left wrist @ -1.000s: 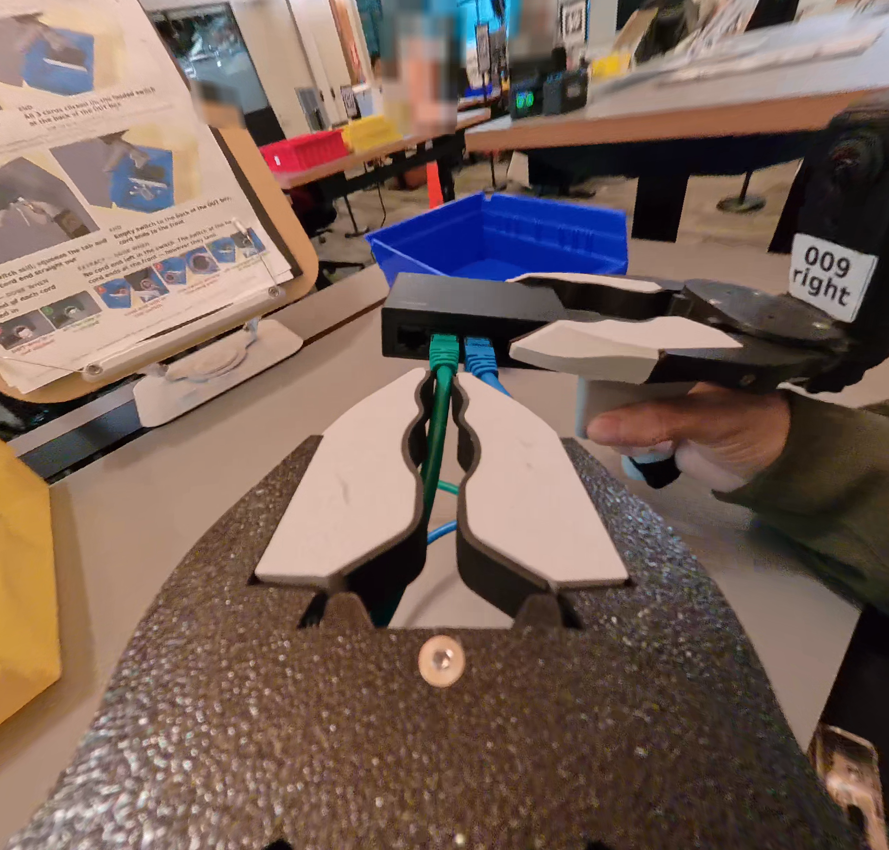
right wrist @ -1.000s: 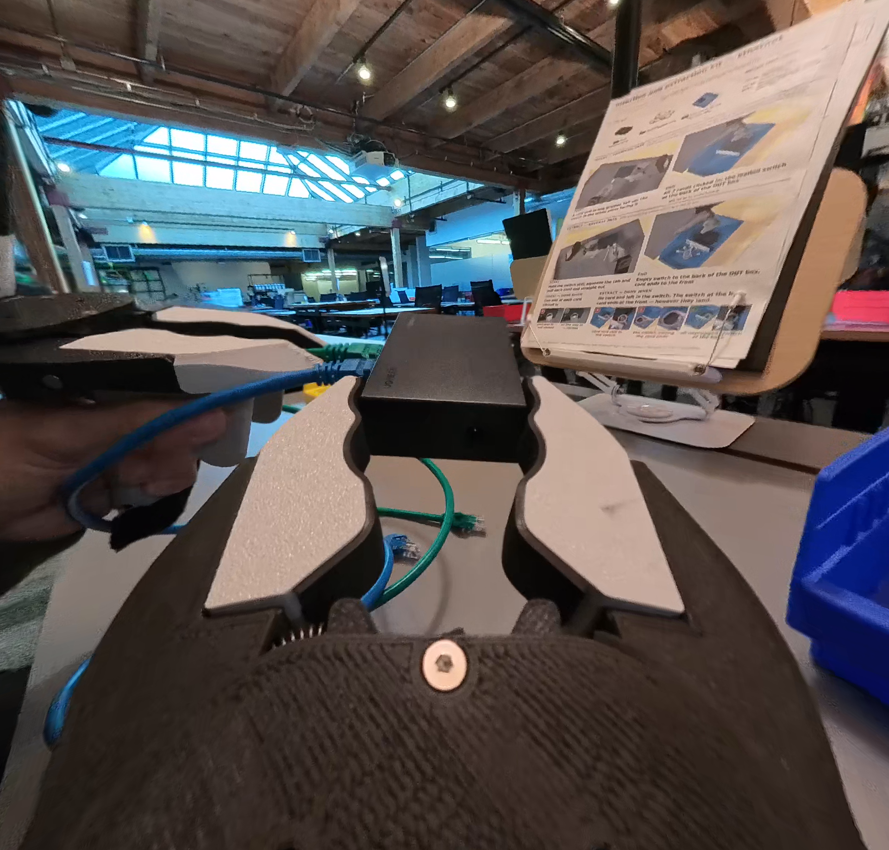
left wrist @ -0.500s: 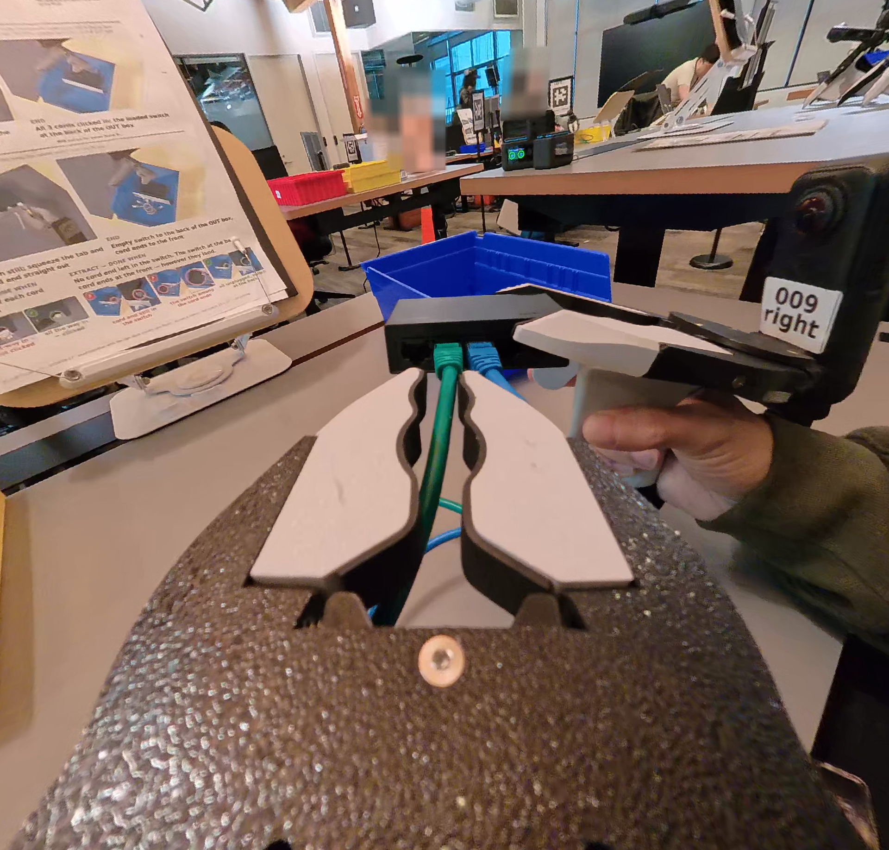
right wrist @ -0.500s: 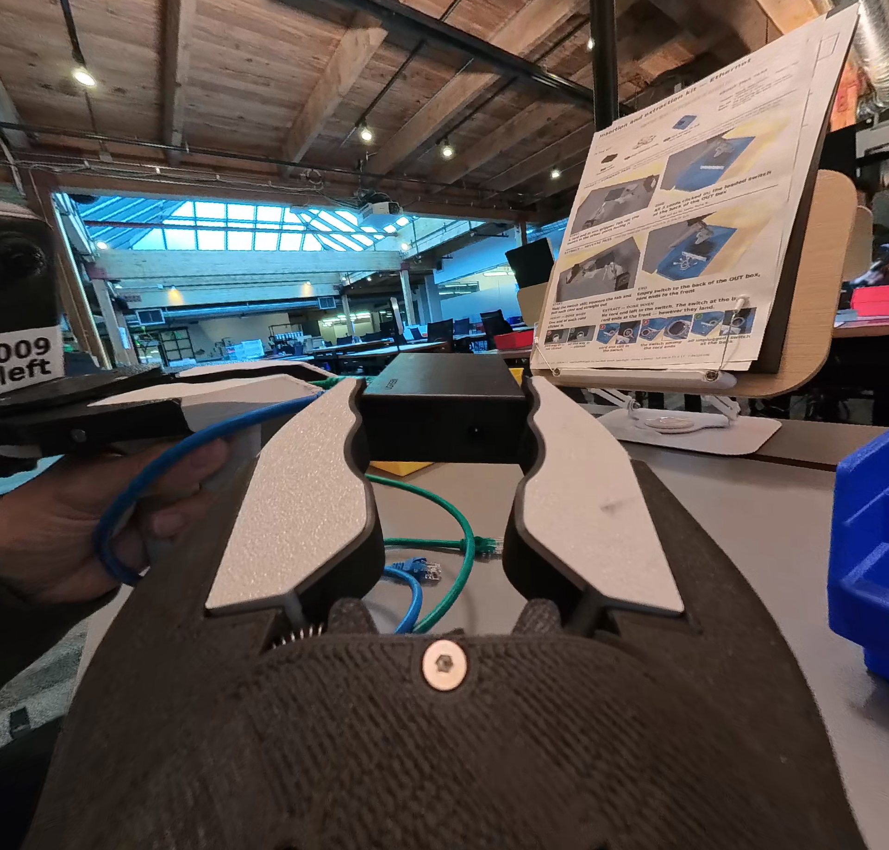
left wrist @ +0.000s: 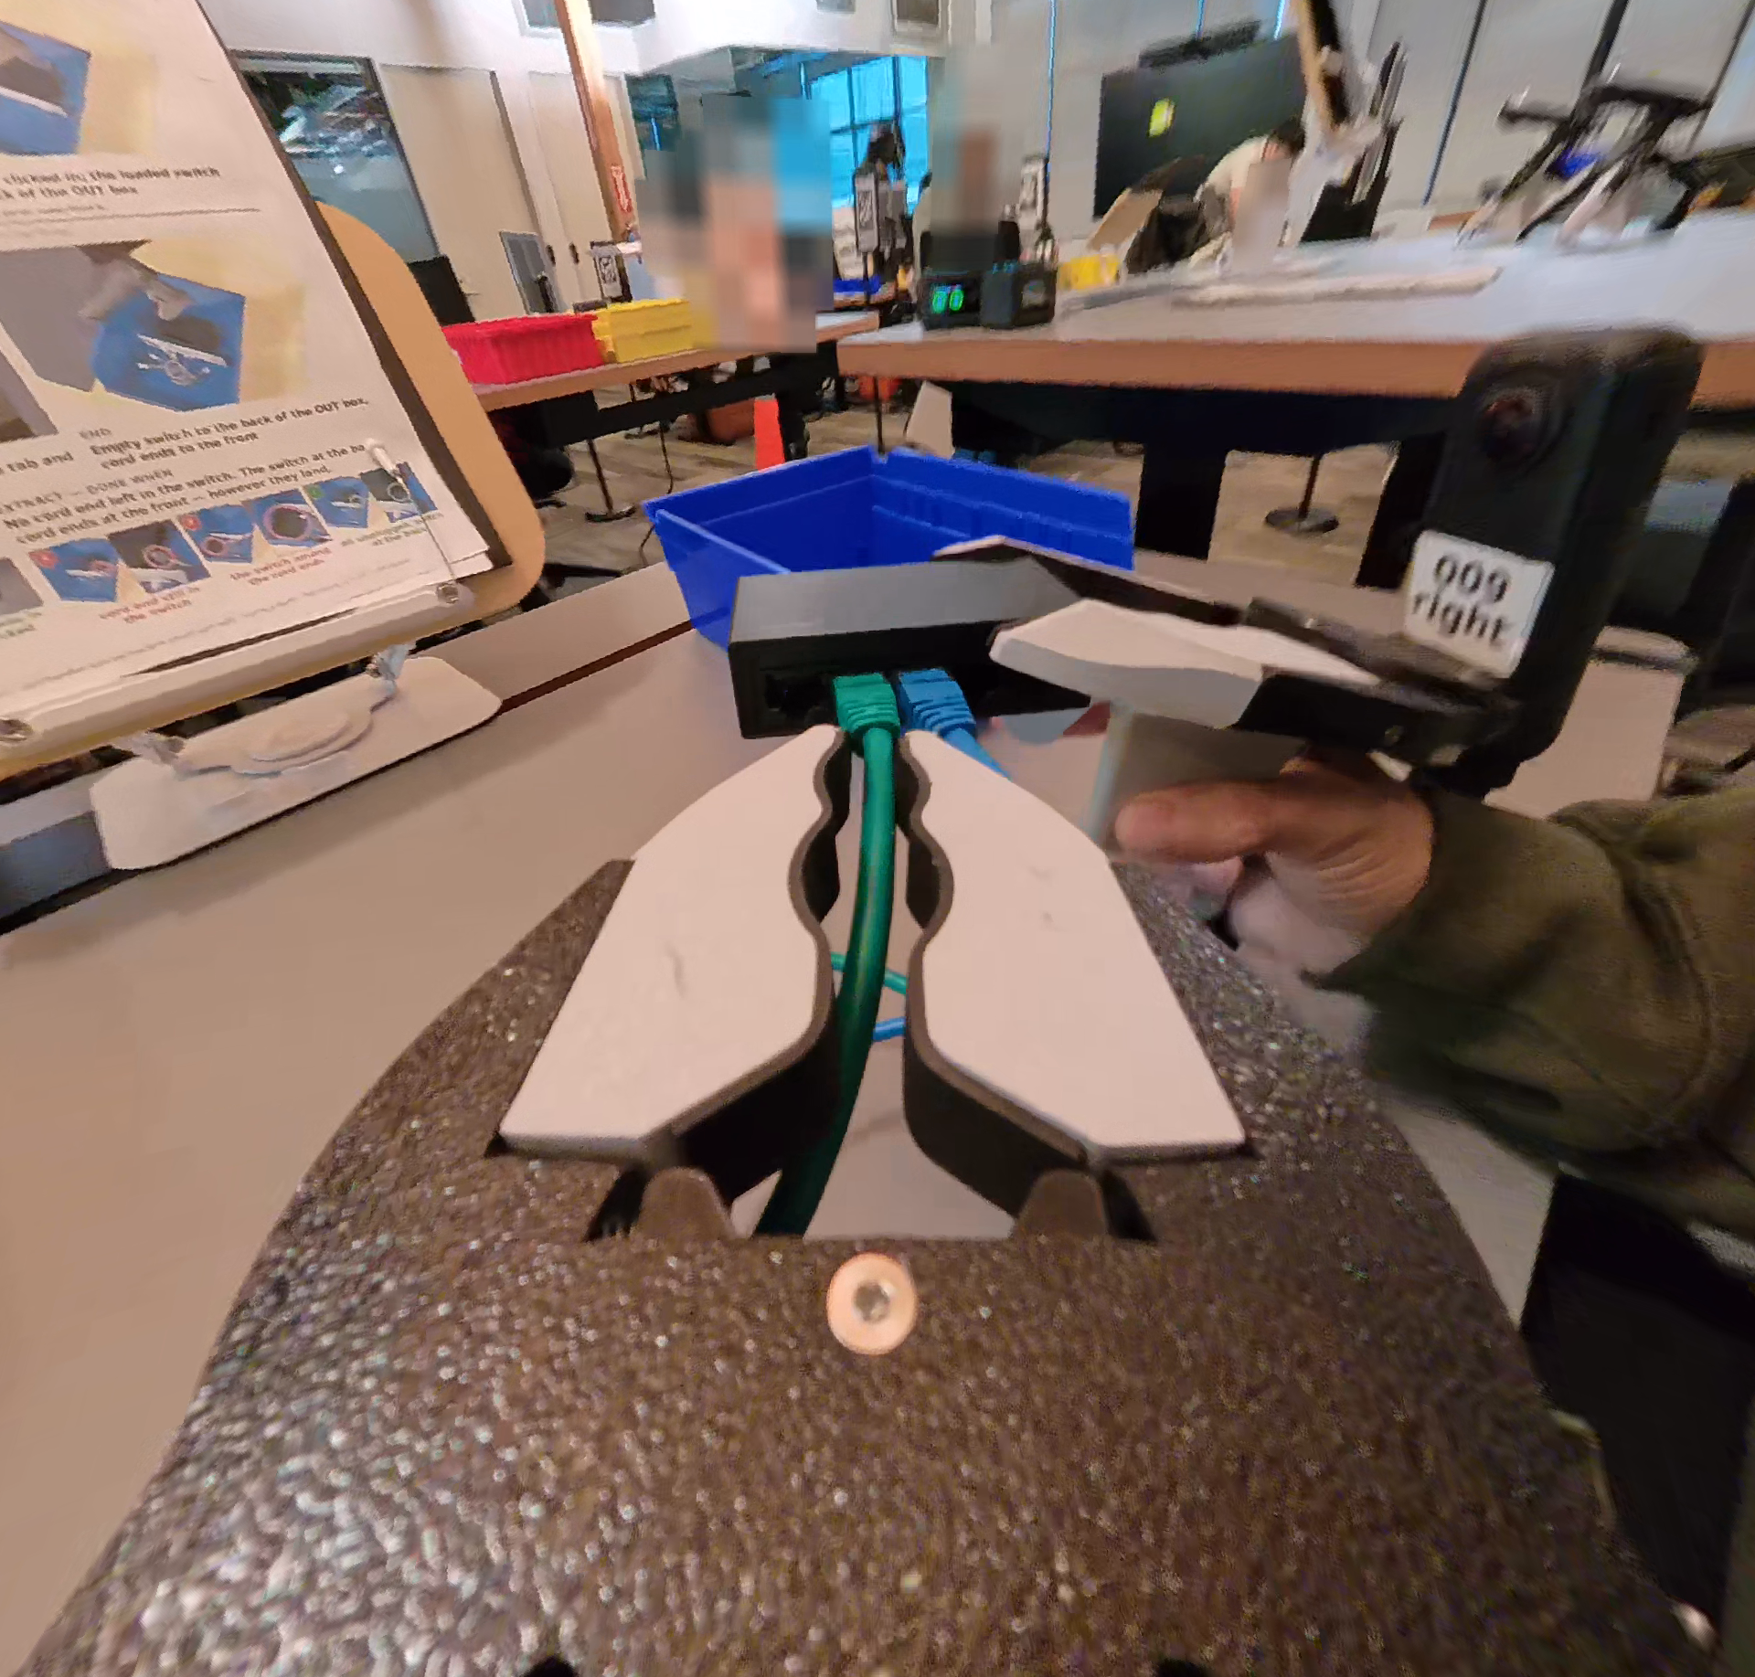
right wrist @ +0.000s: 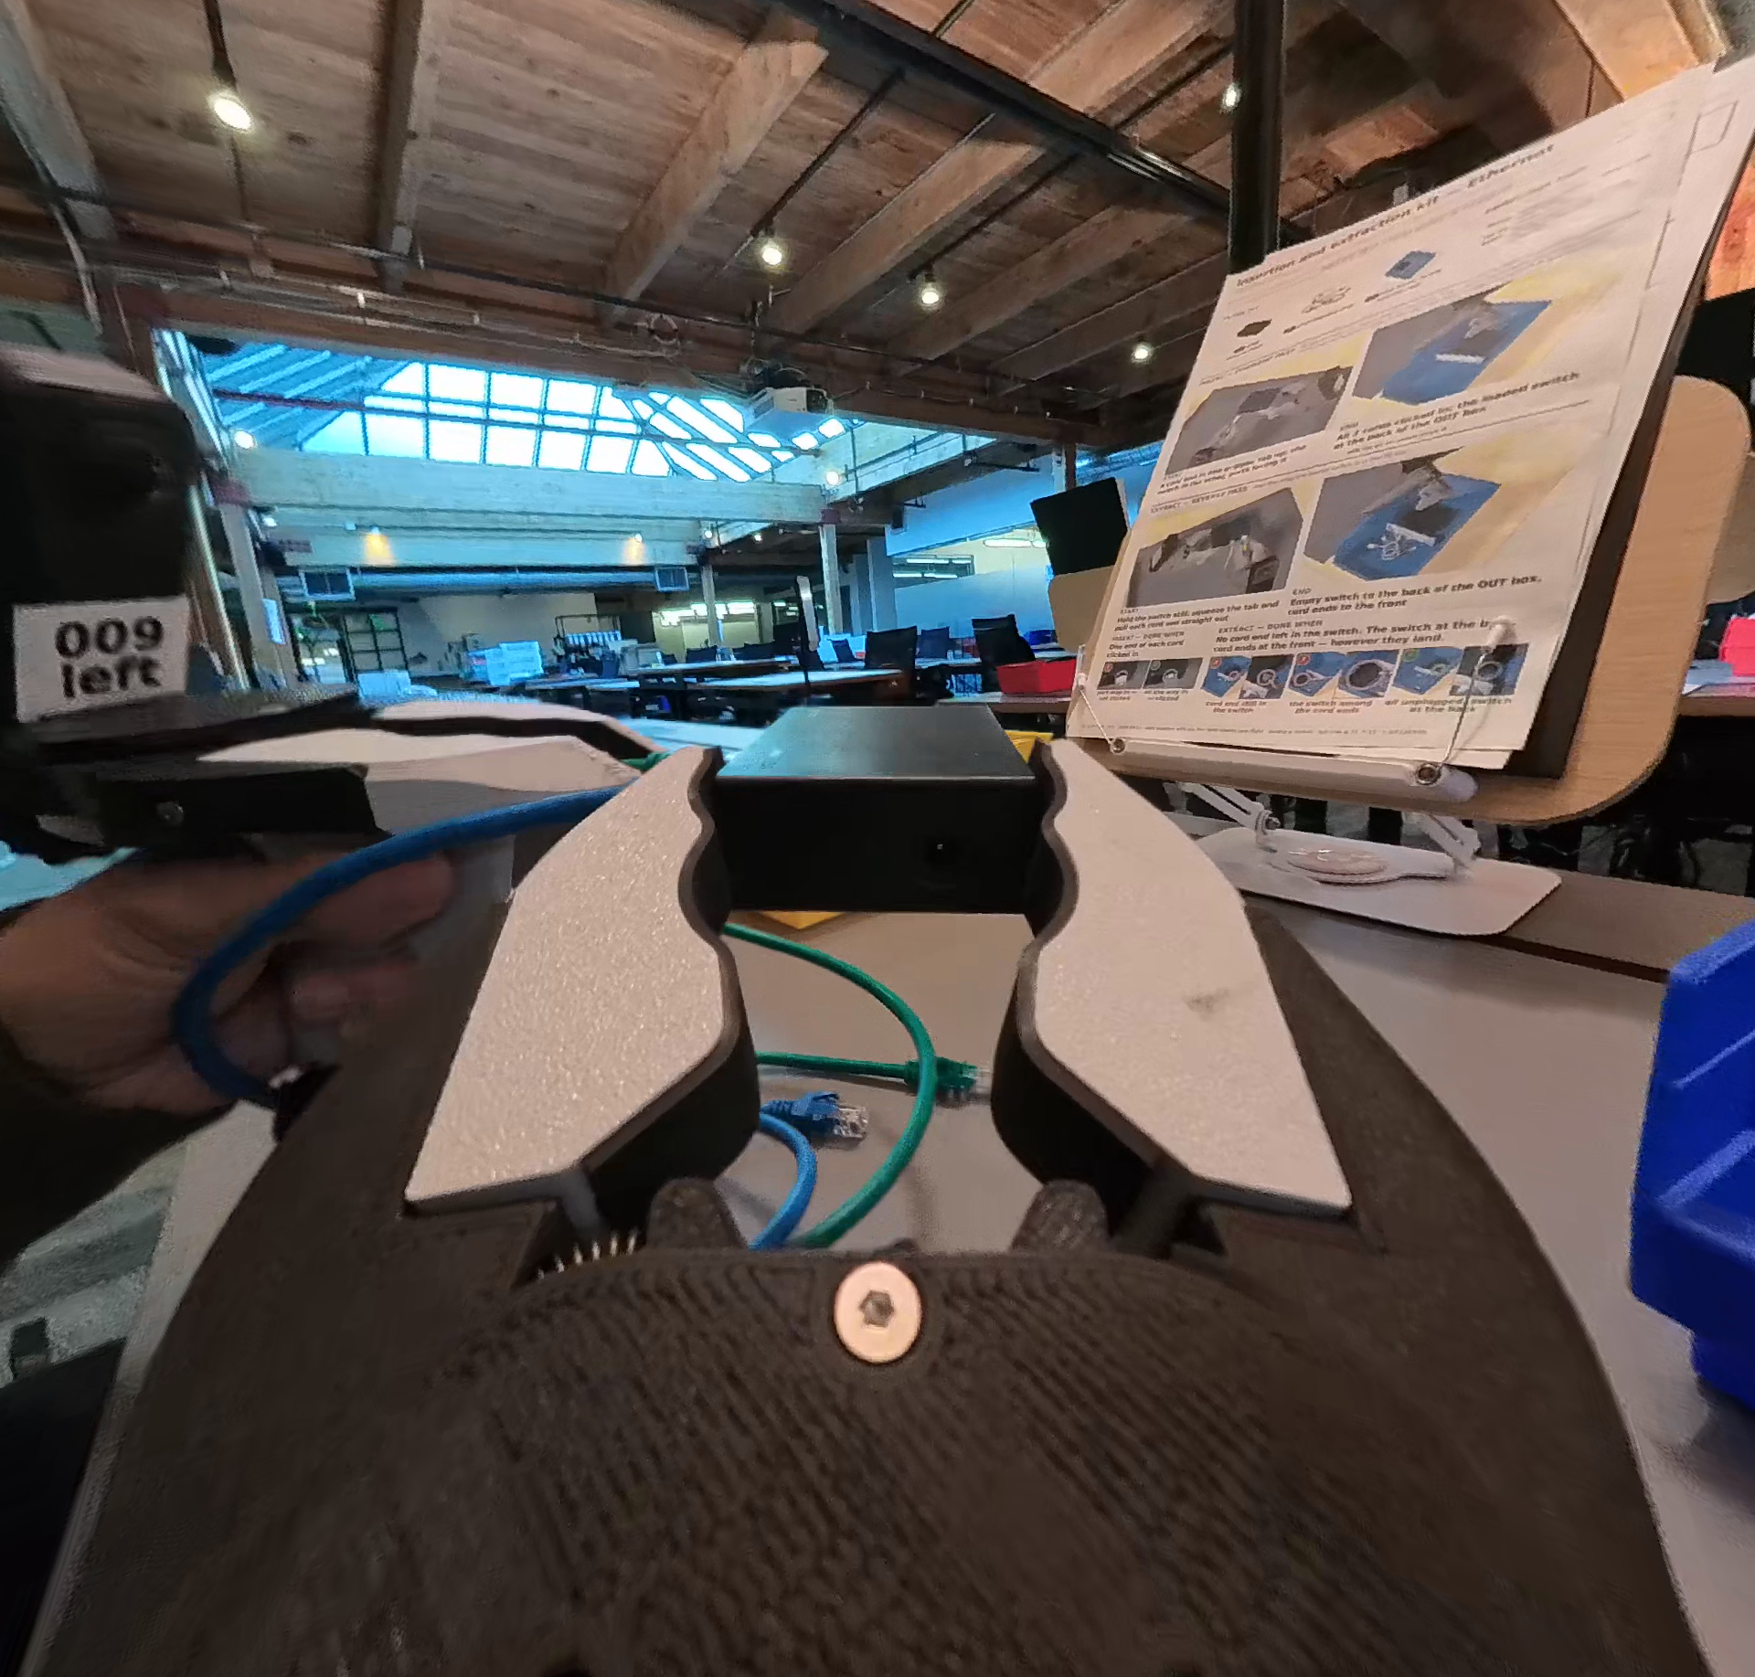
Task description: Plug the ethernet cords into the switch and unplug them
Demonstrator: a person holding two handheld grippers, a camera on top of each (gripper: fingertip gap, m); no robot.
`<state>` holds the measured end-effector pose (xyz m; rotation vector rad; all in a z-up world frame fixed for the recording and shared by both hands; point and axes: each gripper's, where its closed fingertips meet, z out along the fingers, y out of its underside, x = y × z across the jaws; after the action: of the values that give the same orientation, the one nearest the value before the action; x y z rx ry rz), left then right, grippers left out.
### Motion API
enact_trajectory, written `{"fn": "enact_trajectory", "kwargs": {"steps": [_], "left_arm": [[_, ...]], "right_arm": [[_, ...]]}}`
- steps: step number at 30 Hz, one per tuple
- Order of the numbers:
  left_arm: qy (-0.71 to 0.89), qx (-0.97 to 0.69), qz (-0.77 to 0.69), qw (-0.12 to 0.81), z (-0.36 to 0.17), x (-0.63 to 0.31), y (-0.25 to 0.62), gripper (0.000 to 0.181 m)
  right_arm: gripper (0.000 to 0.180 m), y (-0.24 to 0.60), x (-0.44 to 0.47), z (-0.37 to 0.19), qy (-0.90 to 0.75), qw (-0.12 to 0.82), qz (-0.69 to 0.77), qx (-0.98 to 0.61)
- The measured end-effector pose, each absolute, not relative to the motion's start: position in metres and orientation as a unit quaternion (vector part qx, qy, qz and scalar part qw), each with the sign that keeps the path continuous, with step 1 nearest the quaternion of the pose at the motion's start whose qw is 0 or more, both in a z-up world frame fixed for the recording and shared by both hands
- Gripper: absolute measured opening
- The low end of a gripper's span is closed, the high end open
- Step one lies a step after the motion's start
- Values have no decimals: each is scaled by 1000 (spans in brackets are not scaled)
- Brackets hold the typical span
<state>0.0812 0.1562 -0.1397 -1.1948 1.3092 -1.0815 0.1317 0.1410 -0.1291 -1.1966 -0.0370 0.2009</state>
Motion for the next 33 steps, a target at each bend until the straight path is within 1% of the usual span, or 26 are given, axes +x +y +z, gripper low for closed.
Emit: {"fn": "enact_trajectory", "kwargs": {"steps": [5,7,11,14,16,19,22,24,26,28,31,33], "left_arm": [[573,-497,-374,533,-144,82,163,7],[577,-498,-370,531,-147,84,164,7],[588,-501,-377,511,-152,88,167,7],[601,-515,-399,464,-158,93,164,8],[569,-539,-468,407,-152,95,161,9],[474,-580,-593,297,-137,93,160,19],[398,-609,-662,180,-128,84,173,29],[423,-616,-660,77,-135,77,170,29],[469,-629,-619,-34,-148,68,167,36],[503,-639,-575,-84,-157,64,173,55],[527,-632,-551,-139,-159,65,178,60],[540,-625,-538,-169,-165,66,173,57]], "right_arm": [[62,145,131,-138,-31,805,75,-587],[62,146,133,-141,-27,802,76,-592],[62,149,136,-149,-13,799,80,-596],[62,145,144,-146,0,807,73,-585],[62,143,147,-141,15,816,84,-572],[62,138,155,-140,13,821,75,-566],[62,132,157,-136,-6,825,64,-562],[62,132,151,-136,-34,822,48,-567],[62,136,138,-137,-65,817,41,-572],[62,139,129,-137,-83,812,25,-577],[62,142,123,-138,-96,808,3,-581],[62,142,124,-139,-102,806,-12,-582]]}}
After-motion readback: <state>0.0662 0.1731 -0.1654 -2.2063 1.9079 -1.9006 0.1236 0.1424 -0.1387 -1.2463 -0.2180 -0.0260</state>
